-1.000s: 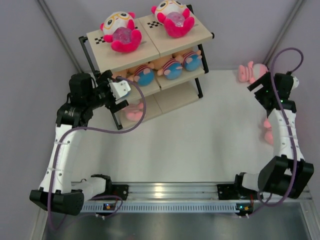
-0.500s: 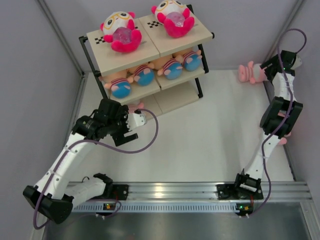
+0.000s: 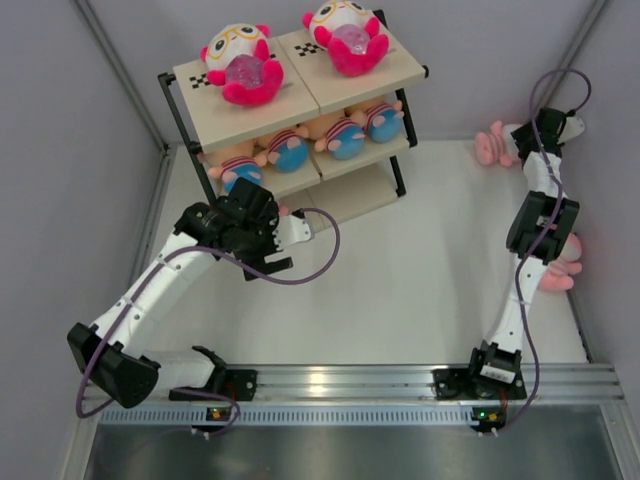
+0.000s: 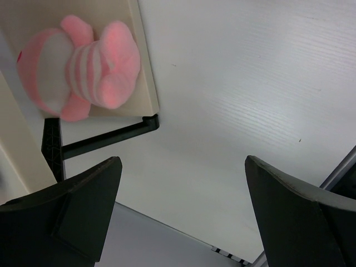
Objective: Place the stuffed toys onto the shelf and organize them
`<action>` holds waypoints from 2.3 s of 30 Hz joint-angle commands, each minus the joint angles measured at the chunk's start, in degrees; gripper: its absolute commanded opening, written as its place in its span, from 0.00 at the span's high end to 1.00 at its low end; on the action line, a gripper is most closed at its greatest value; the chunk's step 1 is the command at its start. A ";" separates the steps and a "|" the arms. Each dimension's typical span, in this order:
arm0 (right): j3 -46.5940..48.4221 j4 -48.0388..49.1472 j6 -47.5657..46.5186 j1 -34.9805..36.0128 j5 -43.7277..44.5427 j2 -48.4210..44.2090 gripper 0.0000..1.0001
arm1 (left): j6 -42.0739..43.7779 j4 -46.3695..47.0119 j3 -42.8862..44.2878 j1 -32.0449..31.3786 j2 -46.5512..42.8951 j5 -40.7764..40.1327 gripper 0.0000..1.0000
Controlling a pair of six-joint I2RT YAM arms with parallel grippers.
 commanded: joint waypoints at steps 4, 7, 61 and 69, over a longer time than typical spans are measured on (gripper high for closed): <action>1.06 1.95 1.99 -1.78 6.27 3.29 0.74 | -0.72 -0.82 4.37 -0.24 1.62 1.06 0.02; 1.06 2.21 1.73 -1.87 5.39 3.38 0.84 | -0.54 -0.90 4.46 -0.42 1.62 0.79 0.02; -70.17 -1.39 -9.45 15.06 -19.64 -65.93 1.00 | 6.66 -0.20 8.32 -19.31 -1.81 3.69 0.02; -74.35 -10.27 -2.15 39.85 -17.90 -83.71 1.00 | 4.64 3.22 7.36 -26.78 -3.39 9.92 0.01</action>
